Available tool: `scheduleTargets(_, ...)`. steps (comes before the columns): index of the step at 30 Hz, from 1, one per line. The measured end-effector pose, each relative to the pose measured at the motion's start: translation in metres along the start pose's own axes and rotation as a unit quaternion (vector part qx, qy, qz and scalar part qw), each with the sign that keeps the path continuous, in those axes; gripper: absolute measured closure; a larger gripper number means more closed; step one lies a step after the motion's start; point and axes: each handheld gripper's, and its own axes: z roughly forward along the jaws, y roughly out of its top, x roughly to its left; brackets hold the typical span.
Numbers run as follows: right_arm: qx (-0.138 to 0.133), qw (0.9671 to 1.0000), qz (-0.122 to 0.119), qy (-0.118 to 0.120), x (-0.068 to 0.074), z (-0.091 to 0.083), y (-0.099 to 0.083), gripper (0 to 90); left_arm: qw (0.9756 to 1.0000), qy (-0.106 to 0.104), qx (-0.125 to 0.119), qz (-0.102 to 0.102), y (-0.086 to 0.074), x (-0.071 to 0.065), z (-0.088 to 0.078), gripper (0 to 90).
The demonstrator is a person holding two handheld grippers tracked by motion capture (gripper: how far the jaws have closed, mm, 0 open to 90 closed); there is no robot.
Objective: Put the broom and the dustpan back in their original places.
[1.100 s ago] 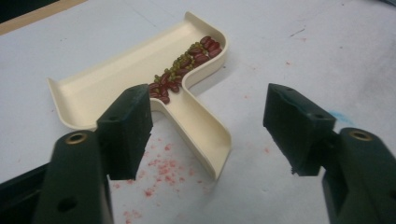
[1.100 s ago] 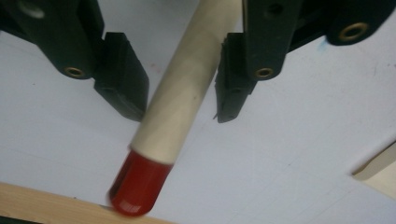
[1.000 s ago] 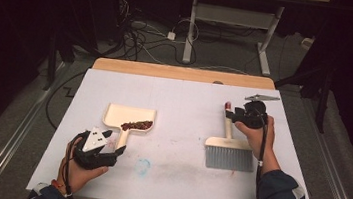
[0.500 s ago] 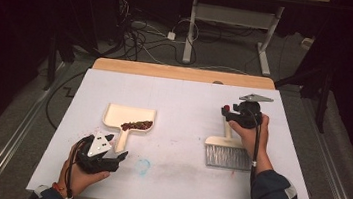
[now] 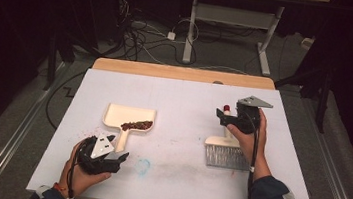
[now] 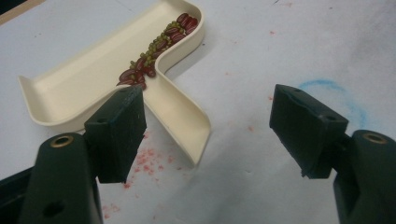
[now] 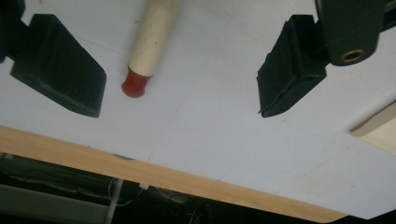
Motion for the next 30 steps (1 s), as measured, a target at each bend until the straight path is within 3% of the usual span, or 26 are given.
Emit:
scheduleTargets(5,-0.018,0.9998,0.002,-0.01,0.003,-0.008,0.003,16.3,1.0,-0.001,-0.004,0.0,0.0,-0.001,0.0,26.3)
scheduleTargets(15,-0.045,0.9987,-0.017,-0.017,0.011,-0.02,0.009,16.8,1.0,0.002,-0.002,-0.001,0.001,0.0,0.0,21.4)
scheduleTargets(22,-0.058,0.9978,-0.029,-0.013,0.014,-0.032,0.012,17.0,1.0,0.003,-0.005,0.001,0.001,0.001,-0.001,18.4)
scheduleTargets(27,-0.059,0.9976,-0.036,0.005,0.017,-0.039,0.013,16.3,0.9999,0.001,-0.009,0.009,0.002,0.0,-0.002,17.1)
scheduleTargets(30,-0.062,0.997,-0.046,0.001,0.02,-0.044,0.014,16.3,0.9999,0.001,-0.008,0.013,0.002,-0.001,-0.002,17.1)
